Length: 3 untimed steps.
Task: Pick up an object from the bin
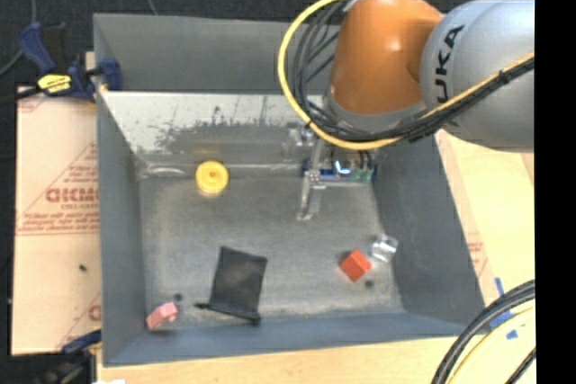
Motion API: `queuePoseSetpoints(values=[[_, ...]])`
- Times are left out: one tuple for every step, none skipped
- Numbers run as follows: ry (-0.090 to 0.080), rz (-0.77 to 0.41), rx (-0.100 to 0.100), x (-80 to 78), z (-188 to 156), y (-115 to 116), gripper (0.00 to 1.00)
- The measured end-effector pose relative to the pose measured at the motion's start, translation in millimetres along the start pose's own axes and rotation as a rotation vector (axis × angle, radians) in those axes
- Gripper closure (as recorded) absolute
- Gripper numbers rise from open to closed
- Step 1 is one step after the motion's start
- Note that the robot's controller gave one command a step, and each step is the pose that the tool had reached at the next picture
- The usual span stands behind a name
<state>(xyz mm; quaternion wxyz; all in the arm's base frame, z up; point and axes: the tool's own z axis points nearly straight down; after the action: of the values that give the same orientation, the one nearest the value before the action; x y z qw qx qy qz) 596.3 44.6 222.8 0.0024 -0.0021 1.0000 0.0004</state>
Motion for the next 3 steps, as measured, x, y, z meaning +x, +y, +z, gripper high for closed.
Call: queuePoseSetpoints(values=[[0.003,-0.019,0.000,-11.4,89.7,66.0,0.00],[0.001,-0.045,-0.003,4.1,117.7,122.9,0.00],[0.005,-0.087,0.001,40.5,154.4,98.9,0.00]])
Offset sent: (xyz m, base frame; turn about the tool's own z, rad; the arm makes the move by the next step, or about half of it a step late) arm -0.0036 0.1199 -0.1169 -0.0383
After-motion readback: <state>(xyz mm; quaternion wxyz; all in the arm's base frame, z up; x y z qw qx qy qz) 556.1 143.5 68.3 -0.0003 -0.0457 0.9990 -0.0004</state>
